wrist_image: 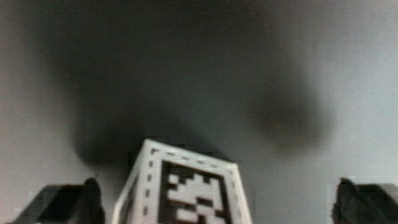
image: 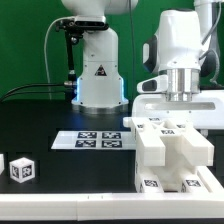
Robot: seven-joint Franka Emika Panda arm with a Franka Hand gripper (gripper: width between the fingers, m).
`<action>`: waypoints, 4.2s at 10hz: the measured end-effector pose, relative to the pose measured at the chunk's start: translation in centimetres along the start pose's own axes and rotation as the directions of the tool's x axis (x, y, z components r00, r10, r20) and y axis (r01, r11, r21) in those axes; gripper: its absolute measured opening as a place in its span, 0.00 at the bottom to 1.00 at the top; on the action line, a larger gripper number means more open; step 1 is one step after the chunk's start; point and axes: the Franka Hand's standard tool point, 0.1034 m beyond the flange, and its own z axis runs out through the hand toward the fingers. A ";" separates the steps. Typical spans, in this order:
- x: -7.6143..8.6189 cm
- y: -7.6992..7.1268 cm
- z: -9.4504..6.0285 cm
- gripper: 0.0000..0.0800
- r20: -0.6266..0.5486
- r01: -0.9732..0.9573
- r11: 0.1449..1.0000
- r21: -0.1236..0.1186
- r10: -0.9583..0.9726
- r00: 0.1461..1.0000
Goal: Assemble chair
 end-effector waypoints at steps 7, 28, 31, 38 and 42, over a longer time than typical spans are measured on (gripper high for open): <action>-0.2 0.0 0.0 0.35 -0.002 0.025 1.000 -0.006 -0.025 1.000; 7.7 13.1 -9.7 0.36 0.034 0.151 0.988 0.018 -0.151 0.988; 6.6 13.3 -9.5 0.36 0.048 0.154 0.988 0.015 -0.155 0.987; 5.9 12.9 -7.6 0.36 0.053 0.175 0.985 0.002 -0.175 0.983; 4.9 13.0 -6.4 0.36 0.088 0.181 0.983 -0.002 -0.180 0.980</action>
Offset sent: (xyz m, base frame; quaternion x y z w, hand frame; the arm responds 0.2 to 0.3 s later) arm 0.0000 0.0000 0.0000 0.0000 0.0000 0.0000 1.0000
